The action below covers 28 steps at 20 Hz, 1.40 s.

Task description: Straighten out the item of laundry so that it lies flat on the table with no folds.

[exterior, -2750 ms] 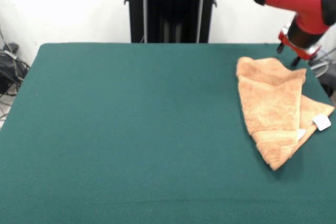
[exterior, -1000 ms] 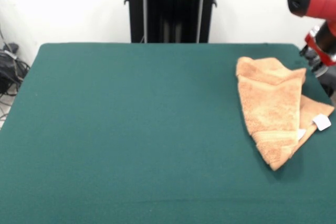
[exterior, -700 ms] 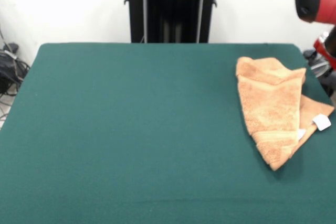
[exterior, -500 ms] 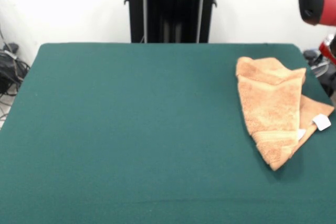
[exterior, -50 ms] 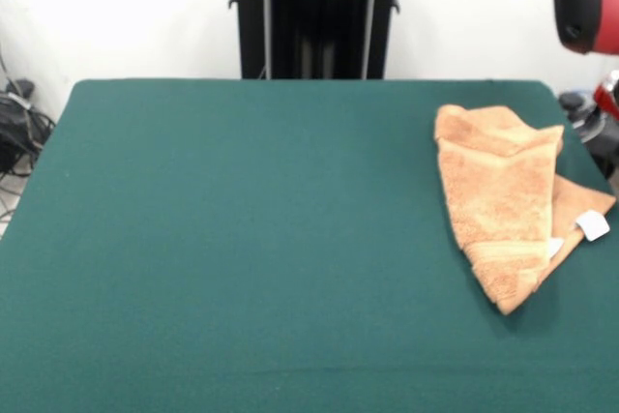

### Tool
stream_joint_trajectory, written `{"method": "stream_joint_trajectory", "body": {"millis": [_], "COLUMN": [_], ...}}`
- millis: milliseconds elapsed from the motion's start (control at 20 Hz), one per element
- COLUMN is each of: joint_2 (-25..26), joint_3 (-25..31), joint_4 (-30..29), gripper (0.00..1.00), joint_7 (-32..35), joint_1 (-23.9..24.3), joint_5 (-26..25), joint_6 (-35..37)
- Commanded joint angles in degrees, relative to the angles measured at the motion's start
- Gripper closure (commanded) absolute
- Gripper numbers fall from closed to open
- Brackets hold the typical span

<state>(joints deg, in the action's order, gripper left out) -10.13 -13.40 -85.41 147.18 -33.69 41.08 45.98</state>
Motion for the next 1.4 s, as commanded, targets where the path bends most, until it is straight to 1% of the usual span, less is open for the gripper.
{"method": "stream_joint_trajectory", "body": {"millis": [50, 300, 550, 750, 950, 1400], "joint_2": [1.09, 0.97, -0.15, -1.28, -1.64, -1.22], "joint_3": [1.94, -0.45, -1.75, -3.83, -4.39, -4.35], "joint_4": [2.58, 4.05, 4.43, 5.06, 4.97, 3.67], "gripper": [0.00, 0.00, 0.00, 0.00, 0.00, 0.00], "joint_7": [17.42, 18.60, 19.15, 18.58, 18.03, 15.71], "joint_1": [-1.10, -1.81, -2.13, -2.19, -2.20, -1.80], "joint_5": [0.20, -1.60, -2.06, -3.69, -3.73, -3.57], "joint_6": [0.29, 3.96, 7.05, 11.09, 11.88, 9.95]}}
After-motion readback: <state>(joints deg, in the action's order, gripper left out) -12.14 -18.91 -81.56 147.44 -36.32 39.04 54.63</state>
